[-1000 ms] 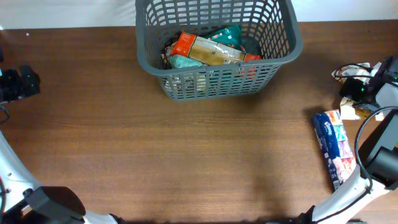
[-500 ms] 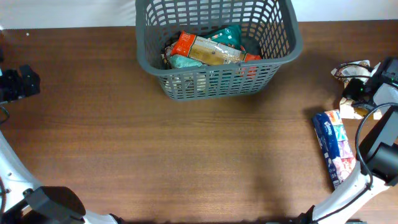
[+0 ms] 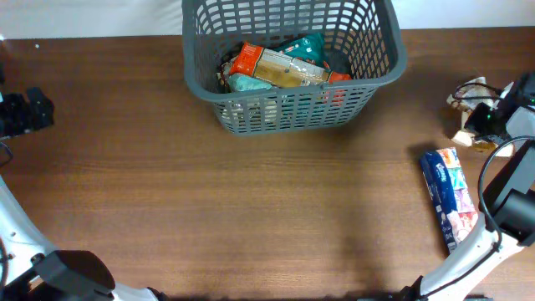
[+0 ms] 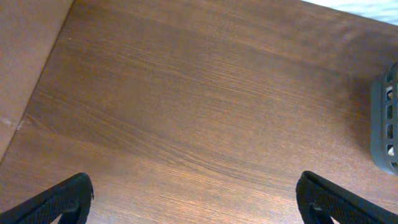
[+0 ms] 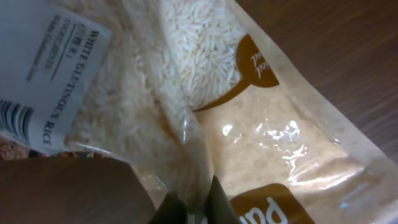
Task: Pack container
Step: 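Grasp the rice bag with the right gripper and lift it, then carry the rice bag with the right gripper into the basket, release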
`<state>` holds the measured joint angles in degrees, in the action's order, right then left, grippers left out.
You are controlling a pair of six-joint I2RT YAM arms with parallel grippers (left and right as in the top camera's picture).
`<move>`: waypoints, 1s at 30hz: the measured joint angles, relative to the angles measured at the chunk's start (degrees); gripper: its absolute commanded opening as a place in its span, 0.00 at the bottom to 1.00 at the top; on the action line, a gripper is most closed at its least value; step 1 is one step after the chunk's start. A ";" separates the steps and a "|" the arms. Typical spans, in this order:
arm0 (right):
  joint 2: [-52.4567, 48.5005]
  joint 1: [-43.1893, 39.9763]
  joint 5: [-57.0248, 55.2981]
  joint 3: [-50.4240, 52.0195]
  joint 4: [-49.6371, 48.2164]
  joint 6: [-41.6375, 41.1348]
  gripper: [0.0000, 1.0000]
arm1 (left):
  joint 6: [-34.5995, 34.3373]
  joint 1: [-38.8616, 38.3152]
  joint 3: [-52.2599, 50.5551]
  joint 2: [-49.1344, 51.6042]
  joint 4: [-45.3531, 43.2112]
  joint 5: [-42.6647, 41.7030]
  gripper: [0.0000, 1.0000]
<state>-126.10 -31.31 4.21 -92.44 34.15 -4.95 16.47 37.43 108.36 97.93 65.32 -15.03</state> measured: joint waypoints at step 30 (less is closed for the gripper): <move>0.68 18.49 55.10 -74.40 31.45 0.63 0.04 | 0.00 0.00 0.00 0.00 0.00 0.00 0.99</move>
<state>-125.43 -12.82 59.31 -166.84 65.60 -4.32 16.47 37.43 108.36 97.93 65.32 -15.03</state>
